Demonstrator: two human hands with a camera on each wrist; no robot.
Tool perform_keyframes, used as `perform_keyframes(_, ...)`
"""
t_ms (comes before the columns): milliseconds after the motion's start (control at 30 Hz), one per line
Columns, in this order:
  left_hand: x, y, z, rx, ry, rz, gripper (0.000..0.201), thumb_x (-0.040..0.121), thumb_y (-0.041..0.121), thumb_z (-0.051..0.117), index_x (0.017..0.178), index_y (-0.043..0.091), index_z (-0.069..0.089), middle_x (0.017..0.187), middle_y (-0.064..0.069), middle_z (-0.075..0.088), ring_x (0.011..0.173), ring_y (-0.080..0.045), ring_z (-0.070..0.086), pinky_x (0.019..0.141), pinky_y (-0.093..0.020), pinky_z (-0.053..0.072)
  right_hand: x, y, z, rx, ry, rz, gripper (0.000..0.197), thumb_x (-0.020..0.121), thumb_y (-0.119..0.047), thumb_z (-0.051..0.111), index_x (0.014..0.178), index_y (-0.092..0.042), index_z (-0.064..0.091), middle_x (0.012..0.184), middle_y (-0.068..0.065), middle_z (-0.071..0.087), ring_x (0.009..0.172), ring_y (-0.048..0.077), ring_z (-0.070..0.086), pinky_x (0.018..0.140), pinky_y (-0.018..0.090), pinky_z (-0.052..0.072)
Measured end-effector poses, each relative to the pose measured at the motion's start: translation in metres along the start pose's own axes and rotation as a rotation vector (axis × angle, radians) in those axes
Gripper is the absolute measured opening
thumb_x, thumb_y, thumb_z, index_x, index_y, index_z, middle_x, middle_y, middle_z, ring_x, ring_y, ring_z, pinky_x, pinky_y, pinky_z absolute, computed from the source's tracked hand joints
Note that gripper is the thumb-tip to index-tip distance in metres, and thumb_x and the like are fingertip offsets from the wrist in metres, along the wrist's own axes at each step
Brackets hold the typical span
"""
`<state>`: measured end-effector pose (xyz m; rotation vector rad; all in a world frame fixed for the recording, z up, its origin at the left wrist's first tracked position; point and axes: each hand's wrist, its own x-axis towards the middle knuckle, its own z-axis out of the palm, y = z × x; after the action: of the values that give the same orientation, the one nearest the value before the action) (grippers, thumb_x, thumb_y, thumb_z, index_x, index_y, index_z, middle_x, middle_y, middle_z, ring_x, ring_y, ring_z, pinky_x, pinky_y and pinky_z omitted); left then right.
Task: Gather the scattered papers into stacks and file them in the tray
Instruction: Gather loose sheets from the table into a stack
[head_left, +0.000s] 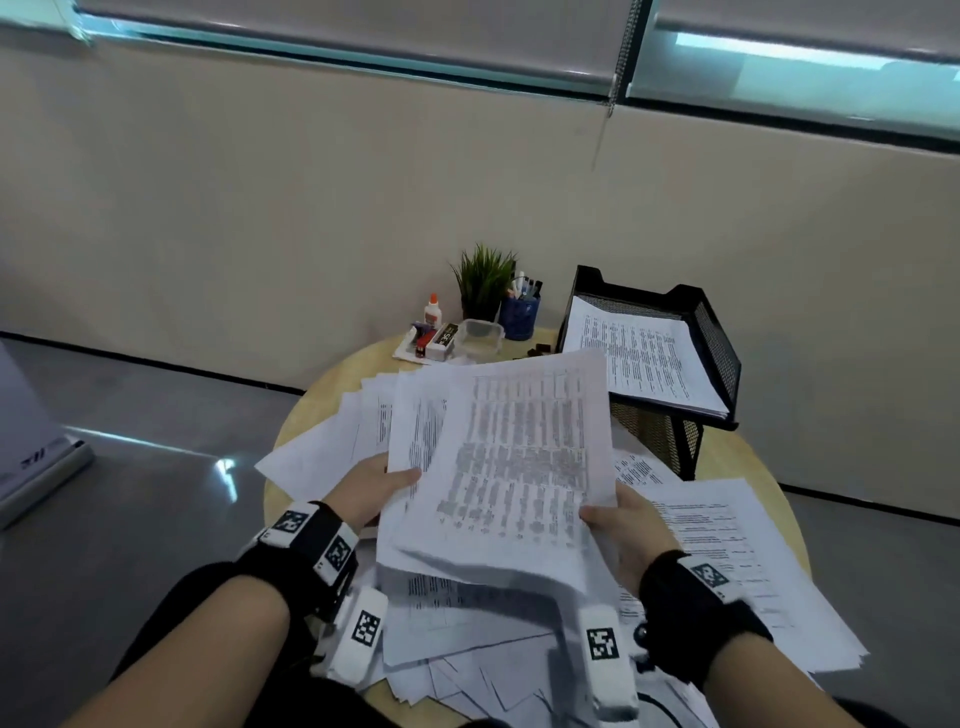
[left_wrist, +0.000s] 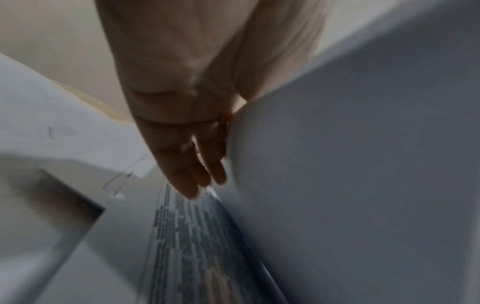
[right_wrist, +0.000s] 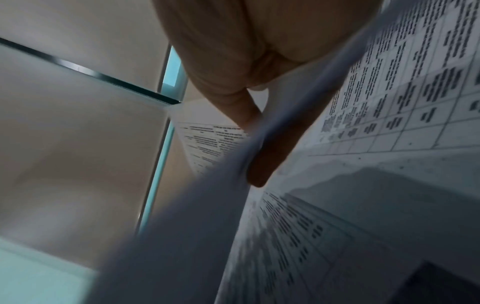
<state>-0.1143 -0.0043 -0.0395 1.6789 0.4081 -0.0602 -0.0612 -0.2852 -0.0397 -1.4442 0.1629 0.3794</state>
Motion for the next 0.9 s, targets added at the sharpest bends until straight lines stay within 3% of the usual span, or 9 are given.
perform_keyframes(100,0.015,-0.022,-0.005,0.150,0.130,-0.048,0.017,0.089,-0.005,0.052,0.099,0.003,0.063,0.103,-0.015,0.065,0.099,-0.030,0.060,0.090,-0.038,0.047,0.006,0.010,-0.025,-0.009,0.091,0.037,0.037,0.086,0.022,0.040,0.119,0.010,0.052,0.111,0.031,0.063,0.103,0.044,0.061,0.094,0.055,0.046)
perform_keyframes(200,0.017,-0.038,0.003,0.198,0.154,-0.090,0.028,0.083,-0.012,0.047,0.103,-0.001,0.064,0.100,-0.015,0.065,0.094,-0.027,0.059,0.080,-0.030,0.045,0.007,0.025,-0.039,-0.093,0.132,0.096,0.035,0.086,0.021,0.042,0.117,0.007,0.053,0.109,0.029,0.064,0.101,0.042,0.062,0.091,0.053,0.047)
perform_keyframes(333,0.022,-0.053,0.010,0.076,0.176,-0.167,0.017,0.078,-0.010,0.050,0.076,0.005,0.057,0.086,-0.016,0.062,0.083,-0.030,0.058,0.073,-0.040,0.047,0.013,0.049,-0.049,-0.279,0.211,0.150,0.028,0.084,0.014,0.055,0.110,0.004,0.062,0.099,0.023,0.069,0.099,0.042,0.063,0.097,0.057,0.045)
perform_keyframes(467,0.017,-0.053,0.015,-0.154,0.132,-0.220,0.017,0.076,0.006,0.068,0.082,0.004,0.053,0.078,-0.019,0.055,0.067,-0.026,0.054,0.059,-0.033,0.047,0.017,0.055,-0.048,-0.301,0.187,0.187,0.021,0.084,0.012,0.057,0.098,0.000,0.066,0.096,0.023,0.070,0.096,0.041,0.064,0.096,0.057,0.046)
perform_keyframes(533,0.012,-0.051,0.019,-0.239,0.055,-0.246,0.014,0.085,0.004,0.066,0.096,-0.003,0.061,0.091,-0.022,0.066,0.079,-0.033,0.064,0.069,-0.040,0.056,0.015,0.052,-0.042,-0.297,0.142,0.185,0.024,0.086,0.014,0.054,0.103,0.001,0.065,0.097,0.021,0.070,0.095,0.039,0.064,0.095,0.054,0.047)
perform_keyframes(633,0.009,-0.051,0.022,-0.200,-0.082,-0.264,0.037,0.078,0.009,0.075,0.110,-0.003,0.064,0.107,-0.018,0.069,0.101,-0.033,0.066,0.094,-0.046,0.049,0.012,0.050,-0.033,-0.269,0.075,0.199,0.025,0.088,0.016,0.049,0.097,-0.003,0.064,0.095,0.017,0.069,0.090,0.033,0.064,0.086,0.045,0.050)
perform_keyframes(700,0.008,-0.051,0.025,-0.064,-0.158,-0.273,0.049,0.069,0.018,0.081,0.112,0.001,0.065,0.109,-0.012,0.070,0.103,-0.027,0.065,0.096,-0.040,0.048,0.011,0.048,-0.028,-0.318,0.039,0.190,0.021,0.088,0.012,0.053,0.096,-0.004,0.064,0.095,0.015,0.070,0.090,0.032,0.065,0.087,0.043,0.050)
perform_keyframes(800,0.007,-0.050,0.030,0.017,-0.129,-0.188,0.048,0.063,0.016,0.076,0.108,0.005,0.064,0.110,-0.011,0.068,0.106,-0.027,0.062,0.100,-0.041,0.045,0.010,0.044,-0.025,-0.364,0.000,0.166,0.014,0.088,0.003,0.059,0.099,-0.003,0.065,0.094,0.014,0.073,0.089,0.032,0.068,0.086,0.043,0.053)
perform_keyframes(900,0.004,-0.042,0.026,-0.057,-0.070,-0.113,0.035,0.077,0.001,0.071,0.110,0.008,0.060,0.107,-0.008,0.065,0.103,-0.024,0.061,0.099,-0.037,0.044,0.010,0.037,-0.021,-0.327,-0.031,0.139,0.018,0.089,0.000,0.060,0.105,-0.004,0.065,0.092,0.010,0.074,0.084,0.027,0.070,0.075,0.037,0.055)
